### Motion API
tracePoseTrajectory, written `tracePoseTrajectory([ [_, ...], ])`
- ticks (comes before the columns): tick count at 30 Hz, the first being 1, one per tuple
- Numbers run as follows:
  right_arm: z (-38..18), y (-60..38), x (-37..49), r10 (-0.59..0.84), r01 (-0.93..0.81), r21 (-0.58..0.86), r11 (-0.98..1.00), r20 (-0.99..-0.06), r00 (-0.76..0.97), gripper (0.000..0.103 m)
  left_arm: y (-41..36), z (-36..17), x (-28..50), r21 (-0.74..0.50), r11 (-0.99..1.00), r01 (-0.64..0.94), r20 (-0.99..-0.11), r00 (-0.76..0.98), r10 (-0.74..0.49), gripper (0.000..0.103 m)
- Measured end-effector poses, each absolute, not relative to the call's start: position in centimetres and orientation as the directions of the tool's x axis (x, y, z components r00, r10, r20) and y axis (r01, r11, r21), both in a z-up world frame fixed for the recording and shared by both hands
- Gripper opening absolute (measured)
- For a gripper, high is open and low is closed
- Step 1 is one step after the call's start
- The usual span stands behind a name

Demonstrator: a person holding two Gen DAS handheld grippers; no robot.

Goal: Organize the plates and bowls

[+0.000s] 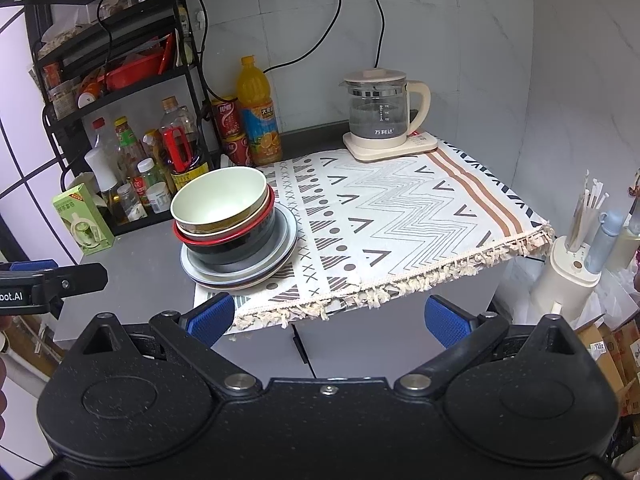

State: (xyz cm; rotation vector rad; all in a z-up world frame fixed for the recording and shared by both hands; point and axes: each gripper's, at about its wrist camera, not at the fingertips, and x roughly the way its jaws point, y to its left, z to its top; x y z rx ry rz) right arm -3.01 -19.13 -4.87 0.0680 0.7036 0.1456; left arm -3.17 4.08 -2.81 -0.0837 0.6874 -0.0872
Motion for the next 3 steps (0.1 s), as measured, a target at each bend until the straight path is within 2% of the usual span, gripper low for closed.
tracePoseTrajectory([
  [3, -4.84, -19.02, -3.13, 0.152, -0.106, 0.109, 0.988, -0.639, 0.754, 0.102, 4.22, -2.81, -3.07, -0.110, 0.992, 0.059, -0.628, 0.770, -0.116, 0.100],
])
